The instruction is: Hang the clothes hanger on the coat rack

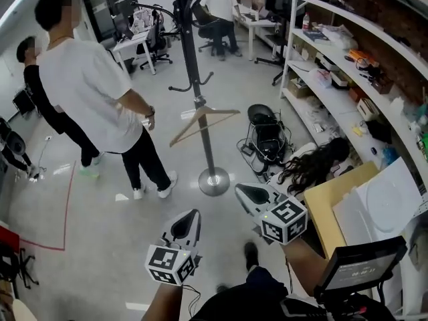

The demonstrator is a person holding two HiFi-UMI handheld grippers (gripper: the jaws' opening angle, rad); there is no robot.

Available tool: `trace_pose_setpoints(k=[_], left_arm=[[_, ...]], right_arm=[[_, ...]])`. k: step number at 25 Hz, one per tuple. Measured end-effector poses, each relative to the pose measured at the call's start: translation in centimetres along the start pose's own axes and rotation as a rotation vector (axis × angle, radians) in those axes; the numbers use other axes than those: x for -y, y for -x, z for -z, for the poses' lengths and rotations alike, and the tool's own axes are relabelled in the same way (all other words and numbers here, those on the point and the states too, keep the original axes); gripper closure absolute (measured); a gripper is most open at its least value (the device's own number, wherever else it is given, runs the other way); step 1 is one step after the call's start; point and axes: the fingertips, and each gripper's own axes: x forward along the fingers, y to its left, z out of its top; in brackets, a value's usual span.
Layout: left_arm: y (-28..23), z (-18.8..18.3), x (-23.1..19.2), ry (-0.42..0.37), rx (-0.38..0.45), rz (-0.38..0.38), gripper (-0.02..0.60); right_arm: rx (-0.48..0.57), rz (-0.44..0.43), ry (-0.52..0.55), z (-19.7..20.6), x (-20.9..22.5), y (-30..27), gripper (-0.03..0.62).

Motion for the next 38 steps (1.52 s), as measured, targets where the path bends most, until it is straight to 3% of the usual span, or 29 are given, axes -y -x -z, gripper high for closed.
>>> trace_pose_setpoints(k=[6, 11, 27, 38], left_arm=[[5.2, 2.2, 2.3, 0.014, -0.011, 0.050, 0.581], [8.1, 1.9, 4.6, 0.021, 0.019, 0.037, 0.581], [10.6, 2.6, 15.6, 0.023, 0.029, -0.014, 0.581], [12.8, 1.9, 16.2, -0.022, 0.032, -0.003, 0.581]], right_arm=[[-0.008, 0.048, -0.007, 1.4, -5.5, 4.2, 0.588], [0.005, 0.038, 0.018, 1.1, -8.6, 7.7, 0.588], [0.041, -0.007, 0.046, 1.6, -8.7, 19.1, 0.588], [0.079, 0.049, 0.035, 0.9, -9.7, 20.4, 0.588]])
